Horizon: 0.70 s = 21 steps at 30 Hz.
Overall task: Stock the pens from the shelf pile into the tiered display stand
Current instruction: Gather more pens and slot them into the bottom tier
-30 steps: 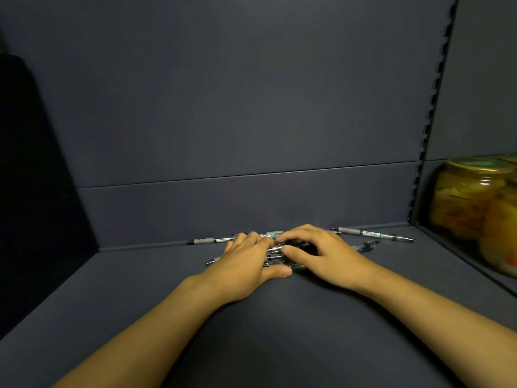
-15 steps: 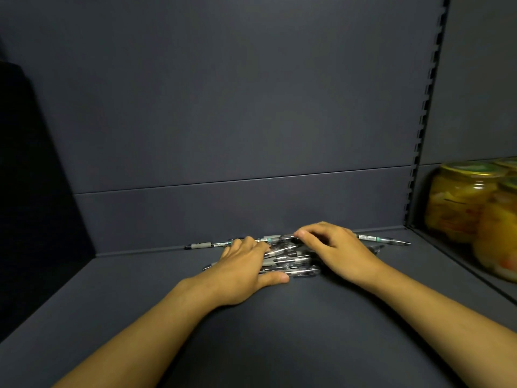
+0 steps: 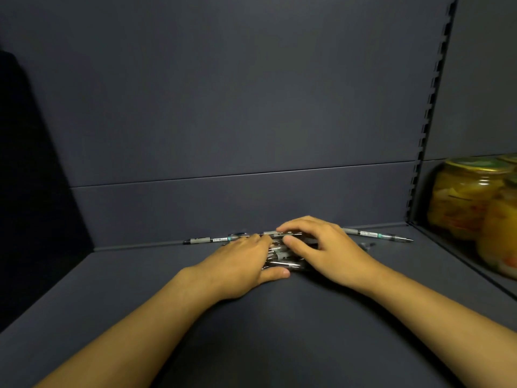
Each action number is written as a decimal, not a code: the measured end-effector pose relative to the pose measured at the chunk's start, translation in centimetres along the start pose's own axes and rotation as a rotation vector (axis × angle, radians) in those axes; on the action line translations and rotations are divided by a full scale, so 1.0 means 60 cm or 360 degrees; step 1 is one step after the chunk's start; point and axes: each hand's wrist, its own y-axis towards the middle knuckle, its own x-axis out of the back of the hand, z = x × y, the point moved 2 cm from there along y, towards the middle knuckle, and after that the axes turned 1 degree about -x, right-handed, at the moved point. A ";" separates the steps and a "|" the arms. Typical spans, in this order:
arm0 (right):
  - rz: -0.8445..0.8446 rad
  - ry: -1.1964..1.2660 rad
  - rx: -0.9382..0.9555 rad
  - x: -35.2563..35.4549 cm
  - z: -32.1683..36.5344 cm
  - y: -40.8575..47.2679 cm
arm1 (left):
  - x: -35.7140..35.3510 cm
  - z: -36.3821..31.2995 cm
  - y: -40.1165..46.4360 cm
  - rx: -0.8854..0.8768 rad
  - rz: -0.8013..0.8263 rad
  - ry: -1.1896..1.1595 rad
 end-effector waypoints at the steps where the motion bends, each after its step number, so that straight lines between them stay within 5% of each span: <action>1: -0.0003 -0.0002 -0.0036 0.005 -0.004 -0.002 | 0.000 0.000 0.000 0.0005 0.0025 -0.0007; 21: 0.0050 0.0118 -0.0080 -0.022 0.012 0.003 | 0.007 -0.028 -0.004 -0.0142 -0.0018 0.0056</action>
